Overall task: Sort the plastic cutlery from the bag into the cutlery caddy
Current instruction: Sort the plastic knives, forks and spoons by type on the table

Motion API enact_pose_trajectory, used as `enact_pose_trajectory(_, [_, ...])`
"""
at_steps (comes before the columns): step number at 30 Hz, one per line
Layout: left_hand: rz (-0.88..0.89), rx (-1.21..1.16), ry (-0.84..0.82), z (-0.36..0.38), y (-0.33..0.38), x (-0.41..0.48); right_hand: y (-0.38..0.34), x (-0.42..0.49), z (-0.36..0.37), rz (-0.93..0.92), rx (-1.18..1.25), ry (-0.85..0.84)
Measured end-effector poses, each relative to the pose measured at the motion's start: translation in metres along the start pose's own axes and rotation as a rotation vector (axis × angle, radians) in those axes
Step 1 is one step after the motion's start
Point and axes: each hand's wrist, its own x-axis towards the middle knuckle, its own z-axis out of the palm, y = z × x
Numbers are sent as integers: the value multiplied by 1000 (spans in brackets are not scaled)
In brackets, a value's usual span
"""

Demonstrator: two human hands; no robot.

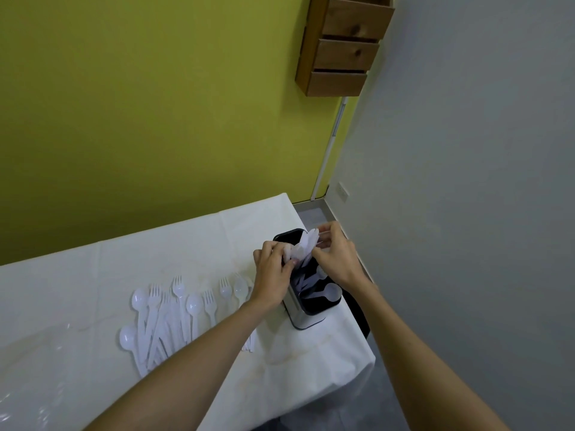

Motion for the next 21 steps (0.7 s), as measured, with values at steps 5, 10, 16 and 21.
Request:
enact_pose_trajectory(5, [11,-134,-15,-8,-7,-2,5,-4,5,-38,-35,47])
enact_pose_trajectory(10, [102,-176,-55,-36,-25,-19,-12,-17,20,-345,-101,327])
enact_pose_trajectory(16, [-56,-93,96,-82,-82,-45,-43,-45,67,-689,-77,352])
enact_pose_trajectory(21, [-260,9,232,-110,-137,-80,-21,-67,139,-597,-194,-27])
